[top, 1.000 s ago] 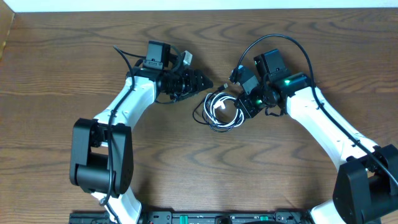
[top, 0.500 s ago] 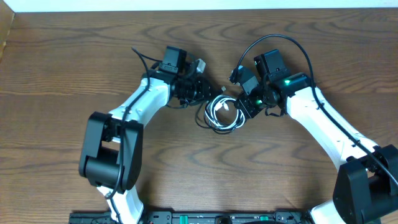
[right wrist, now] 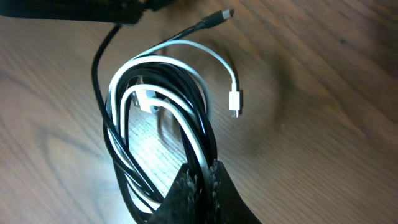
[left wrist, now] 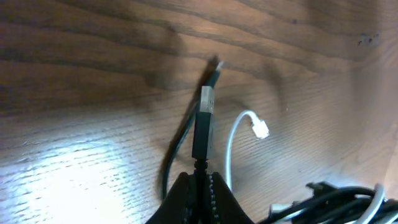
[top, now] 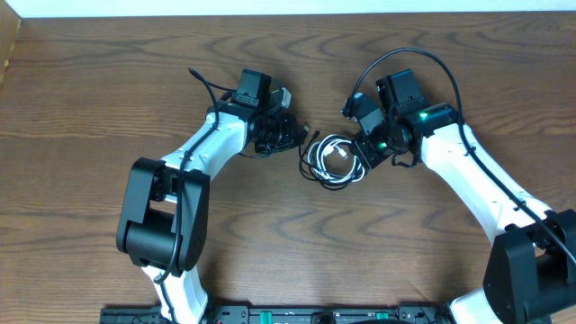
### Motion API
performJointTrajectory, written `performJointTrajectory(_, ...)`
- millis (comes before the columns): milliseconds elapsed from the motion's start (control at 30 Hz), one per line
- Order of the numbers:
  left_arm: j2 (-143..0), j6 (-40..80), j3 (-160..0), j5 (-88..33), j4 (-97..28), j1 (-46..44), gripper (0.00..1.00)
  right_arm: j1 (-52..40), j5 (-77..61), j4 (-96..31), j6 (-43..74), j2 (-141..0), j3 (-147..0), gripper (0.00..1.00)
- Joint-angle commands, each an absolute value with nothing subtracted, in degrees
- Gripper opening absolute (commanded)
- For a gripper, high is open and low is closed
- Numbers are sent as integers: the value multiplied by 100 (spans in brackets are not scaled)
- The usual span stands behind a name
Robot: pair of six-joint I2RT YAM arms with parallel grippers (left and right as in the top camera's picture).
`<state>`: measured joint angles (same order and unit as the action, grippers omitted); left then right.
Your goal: Untangle cables
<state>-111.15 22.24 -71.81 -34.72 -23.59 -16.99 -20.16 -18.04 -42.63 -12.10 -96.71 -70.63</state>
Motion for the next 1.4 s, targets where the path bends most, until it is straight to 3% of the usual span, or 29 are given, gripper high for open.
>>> performJointTrajectory(0,-11177,2169,-7238,-3028,-2488,-1675,8,-1994,-1597,-4287,-1118,-9529,-6958,1)
performJointTrajectory(533,-11177,2169,-7231,-1997,-3273,-1680,8,-1994,-526,-4272,-1120,-9574,-6689,1)
performJointTrajectory(667,-11177,2169,-7240,-2034,-3251,-1680,17,-1997,-530,-4246,-1120,-9574,-6689,1)
performJointTrajectory(700,-11177,2169,-7240,-2034,-3253,-1680,27,-1997,-537,-4246,-1120,-9574,-6689,1)
performJointTrajectory(733,-11177,2167,-7240,-2049,-3256,-1680,31,-1997,-567,-4246,-1120,-9574,-6689,1)
performJointTrajectory(833,-11177,1968,-7284,-2292,-3312,-1680,36,-1997,-886,-4217,-1194,-9574,-6689,1)
performJointTrajectory(1067,-11177,1715,-7625,-2530,-3553,-1680,38,-1997,-1365,-4294,-1632,-9574,-6689,1)
performJointTrajectory(1367,-11177,1712,-7638,-3170,-2943,-1868,38,-1986,-1087,-4316,-1699,-9574,-6541,1)
